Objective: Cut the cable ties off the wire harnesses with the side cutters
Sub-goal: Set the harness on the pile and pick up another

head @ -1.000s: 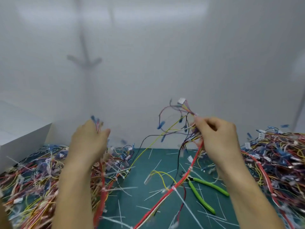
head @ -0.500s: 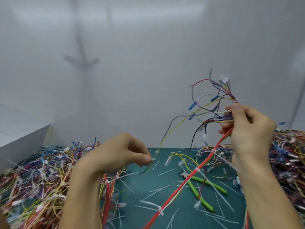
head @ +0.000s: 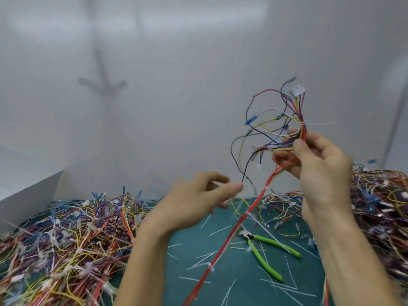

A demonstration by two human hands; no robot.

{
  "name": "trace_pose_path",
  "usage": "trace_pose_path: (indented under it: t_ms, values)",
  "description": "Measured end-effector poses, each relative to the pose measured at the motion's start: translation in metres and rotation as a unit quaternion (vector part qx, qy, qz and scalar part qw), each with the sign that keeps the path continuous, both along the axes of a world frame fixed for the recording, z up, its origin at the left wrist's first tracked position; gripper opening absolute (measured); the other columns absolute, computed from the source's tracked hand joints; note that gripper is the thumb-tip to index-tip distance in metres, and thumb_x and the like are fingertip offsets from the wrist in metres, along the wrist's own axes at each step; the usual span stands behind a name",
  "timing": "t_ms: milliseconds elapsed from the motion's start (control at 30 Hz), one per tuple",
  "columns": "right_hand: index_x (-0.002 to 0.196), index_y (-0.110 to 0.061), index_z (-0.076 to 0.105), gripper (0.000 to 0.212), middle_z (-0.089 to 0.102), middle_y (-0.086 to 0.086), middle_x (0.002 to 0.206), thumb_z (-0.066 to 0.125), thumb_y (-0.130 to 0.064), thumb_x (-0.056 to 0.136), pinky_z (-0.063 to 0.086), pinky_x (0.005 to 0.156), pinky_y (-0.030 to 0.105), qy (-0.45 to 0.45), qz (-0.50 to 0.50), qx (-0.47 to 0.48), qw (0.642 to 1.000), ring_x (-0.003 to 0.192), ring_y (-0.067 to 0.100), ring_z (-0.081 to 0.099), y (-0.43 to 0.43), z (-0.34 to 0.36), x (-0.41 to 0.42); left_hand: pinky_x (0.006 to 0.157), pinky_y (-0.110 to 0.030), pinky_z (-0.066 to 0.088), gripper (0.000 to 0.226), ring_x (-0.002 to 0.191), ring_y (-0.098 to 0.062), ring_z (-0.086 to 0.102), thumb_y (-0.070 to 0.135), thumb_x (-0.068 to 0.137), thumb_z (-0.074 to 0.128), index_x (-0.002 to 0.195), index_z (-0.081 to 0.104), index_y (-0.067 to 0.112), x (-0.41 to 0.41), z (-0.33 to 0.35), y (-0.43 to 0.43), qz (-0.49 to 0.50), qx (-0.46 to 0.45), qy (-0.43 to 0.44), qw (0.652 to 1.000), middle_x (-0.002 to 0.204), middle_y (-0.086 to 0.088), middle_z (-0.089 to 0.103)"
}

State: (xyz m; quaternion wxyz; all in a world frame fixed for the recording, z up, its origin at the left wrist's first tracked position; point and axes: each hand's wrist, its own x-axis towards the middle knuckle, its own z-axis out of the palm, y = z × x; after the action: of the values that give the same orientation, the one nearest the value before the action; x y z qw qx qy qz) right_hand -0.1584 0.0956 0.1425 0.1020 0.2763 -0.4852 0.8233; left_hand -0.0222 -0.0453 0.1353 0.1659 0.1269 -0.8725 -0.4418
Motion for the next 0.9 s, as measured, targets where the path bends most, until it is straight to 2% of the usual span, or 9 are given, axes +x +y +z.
trace_pose_path:
  t_ms: [100,233,367,500,600,667,767,800,900]
  values:
    - [0.096,-0.017,0.065,0.025,0.074,0.003,0.086,0.048,0.002,0.099,0.058,0.068,0.021,0.005,0.028,-0.008,1.0,0.076,0.017,0.075,-0.002,0.001,0.003,0.076,-0.035,0.059,0.042,0.085,-0.016,0.074,0.04,0.081,0.077,0.112,0.065,0.015,-0.003,-0.004,0.002,-0.095,-0.001,-0.09,0.991,0.096,-0.003,0.076]
    - [0.104,-0.015,0.062,0.023,0.072,0.007,0.107,0.049,0.003,0.099,0.058,0.078,0.023,0.01,0.058,-0.036,0.998,0.091,0.02,0.075,-0.002,0.0,0.003,0.064,-0.028,0.061,0.037,0.071,-0.019,0.074,0.02,0.079,0.081,0.108,0.059,0.013,0.001,-0.009,-0.003,-0.079,0.003,-0.134,0.988,0.088,-0.011,0.076]
    - [0.116,-0.014,0.06,0.024,0.069,0.003,0.121,0.05,0.001,0.1,0.055,0.09,0.022,0.064,0.075,-0.017,0.995,0.107,0.013,0.07,-0.004,-0.001,0.003,0.057,-0.027,0.058,0.015,0.057,-0.022,0.07,-0.002,0.086,0.07,0.093,0.059,0.003,-0.004,-0.009,-0.001,-0.05,0.055,-0.028,0.997,0.074,-0.011,0.075]
    - [0.122,-0.021,0.06,0.036,0.069,-0.003,0.121,0.05,0.003,0.098,0.05,0.098,0.022,0.118,0.07,0.017,0.99,0.116,0.008,0.065,-0.004,-0.004,-0.003,0.056,-0.023,0.056,0.006,0.055,-0.019,0.069,-0.005,0.088,0.066,0.091,0.061,-0.004,-0.012,-0.005,0.006,0.012,0.142,0.105,0.984,0.069,-0.013,0.073]
    - [0.129,-0.021,0.06,0.038,0.069,-0.004,0.122,0.055,-0.001,0.096,0.049,0.095,0.019,0.146,0.06,0.061,0.986,0.116,0.009,0.063,-0.007,-0.007,-0.007,0.057,-0.018,0.056,0.002,0.059,-0.021,0.072,-0.006,0.09,0.061,0.089,0.06,-0.006,-0.02,-0.002,0.017,0.038,0.287,0.183,0.939,0.065,-0.009,0.072]
    - [0.128,-0.022,0.061,0.035,0.069,-0.007,0.12,0.059,-0.008,0.096,0.049,0.096,0.021,0.15,0.041,0.074,0.985,0.115,0.008,0.062,-0.011,-0.009,-0.007,0.057,-0.016,0.055,0.007,0.063,-0.021,0.074,-0.006,0.093,0.057,0.087,0.061,-0.006,-0.023,0.002,0.022,0.042,0.387,0.224,0.893,0.064,-0.006,0.071]
    - [0.117,-0.033,0.062,0.027,0.07,-0.015,0.112,0.067,-0.02,0.094,0.052,0.1,0.036,0.128,0.024,0.098,0.987,0.106,0.002,0.063,-0.014,-0.009,-0.003,0.058,-0.016,0.056,0.015,0.067,-0.02,0.074,-0.007,0.095,0.05,0.085,0.061,-0.011,-0.024,0.007,0.025,0.0,0.524,0.285,0.802,0.067,-0.012,0.072]
    - [0.116,-0.034,0.061,0.027,0.069,-0.015,0.112,0.07,-0.028,0.09,0.052,0.101,0.041,0.122,0.029,0.114,0.985,0.105,0.002,0.063,-0.015,-0.009,0.0,0.059,-0.017,0.057,0.015,0.07,-0.02,0.075,-0.007,0.095,0.049,0.088,0.061,-0.012,-0.024,0.009,0.027,-0.011,0.54,0.297,0.787,0.071,-0.014,0.073]
    - [0.13,-0.036,0.051,0.065,0.057,-0.018,0.131,0.069,-0.062,0.073,0.048,0.104,0.04,0.12,0.066,0.206,0.969,0.118,0.002,0.057,-0.013,-0.007,0.01,0.064,-0.018,0.057,0.013,0.08,-0.02,0.075,-0.007,0.091,0.056,0.101,0.063,-0.01,-0.025,0.011,0.03,-0.005,0.53,0.324,0.784,0.084,-0.015,0.074]
